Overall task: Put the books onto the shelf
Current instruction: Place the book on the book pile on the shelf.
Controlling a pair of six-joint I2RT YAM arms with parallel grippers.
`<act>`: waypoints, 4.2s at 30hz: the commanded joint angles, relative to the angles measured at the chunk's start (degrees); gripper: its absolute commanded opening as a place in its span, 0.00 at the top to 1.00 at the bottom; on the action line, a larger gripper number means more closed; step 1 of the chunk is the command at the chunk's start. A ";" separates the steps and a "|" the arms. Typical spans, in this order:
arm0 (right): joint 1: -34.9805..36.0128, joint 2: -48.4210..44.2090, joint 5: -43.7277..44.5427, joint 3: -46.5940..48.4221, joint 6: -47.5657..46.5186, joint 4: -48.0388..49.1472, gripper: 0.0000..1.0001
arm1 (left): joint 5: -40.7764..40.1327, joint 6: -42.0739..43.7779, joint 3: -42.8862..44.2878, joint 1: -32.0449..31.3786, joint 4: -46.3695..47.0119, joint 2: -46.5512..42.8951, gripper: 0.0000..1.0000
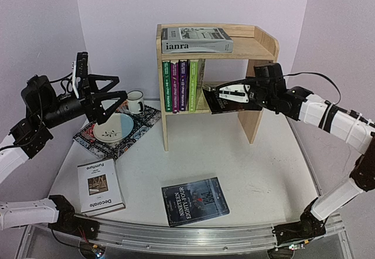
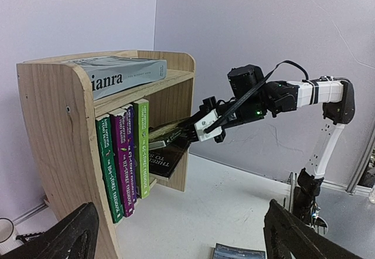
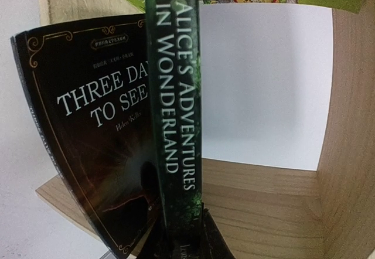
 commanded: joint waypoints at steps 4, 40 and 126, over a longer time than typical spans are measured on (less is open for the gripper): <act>-1.25 2.05 -1.35 4.78 0.18 10.74 1.00 | 0.08 1.34 -0.31 -0.06 0.64 -0.44 0.00; -4.47 -4.19 -7.00 -4.36 1.54 5.47 0.33 | 1.02 1.18 0.15 -0.08 0.85 0.92 0.00; -6.55 -4.15 -25.10 4.12 25.98 -20.50 0.05 | 2.06 0.05 -1.06 -0.09 1.08 1.65 0.01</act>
